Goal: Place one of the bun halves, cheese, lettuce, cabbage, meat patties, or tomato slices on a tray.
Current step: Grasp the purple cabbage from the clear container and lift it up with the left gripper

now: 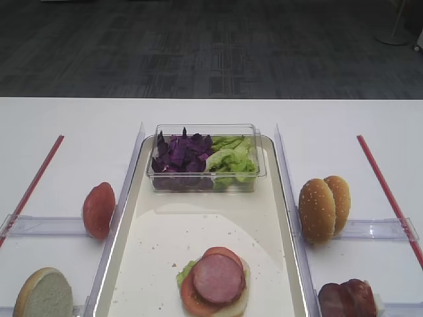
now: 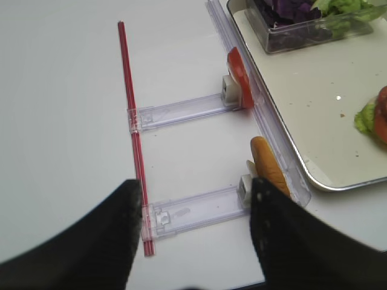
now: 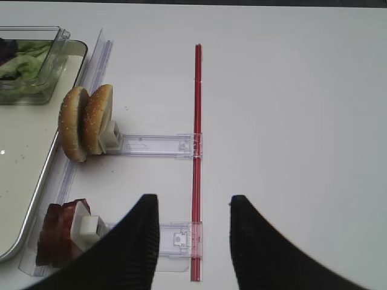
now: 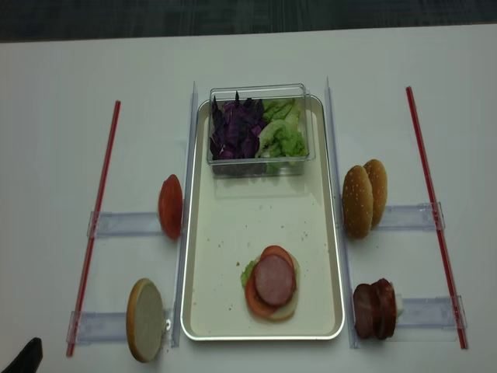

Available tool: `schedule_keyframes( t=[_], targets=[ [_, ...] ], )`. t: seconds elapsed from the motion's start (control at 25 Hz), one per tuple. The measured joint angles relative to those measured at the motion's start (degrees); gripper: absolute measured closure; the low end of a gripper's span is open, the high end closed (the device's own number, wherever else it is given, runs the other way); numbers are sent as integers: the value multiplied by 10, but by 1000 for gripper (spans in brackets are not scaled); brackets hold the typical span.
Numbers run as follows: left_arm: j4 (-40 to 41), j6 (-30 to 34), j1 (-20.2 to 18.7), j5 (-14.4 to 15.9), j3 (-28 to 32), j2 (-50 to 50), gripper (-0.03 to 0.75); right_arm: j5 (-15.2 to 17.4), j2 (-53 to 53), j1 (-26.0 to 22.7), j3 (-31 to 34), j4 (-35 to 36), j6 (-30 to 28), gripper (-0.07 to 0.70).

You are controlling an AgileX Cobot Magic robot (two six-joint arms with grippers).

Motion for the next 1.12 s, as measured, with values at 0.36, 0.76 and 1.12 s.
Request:
schedule_keyframes(
  t=[0.36, 0.76, 1.12],
  targets=[
    [0, 0, 0, 0, 0, 0, 348, 0, 0, 0, 0, 0, 0, 311],
    [0, 0, 0, 0, 0, 0, 348, 0, 0, 0, 0, 0, 0, 311],
    [19, -42, 0, -7, -5, 97, 348, 0, 0, 0, 0, 0, 0, 311]
  ],
)
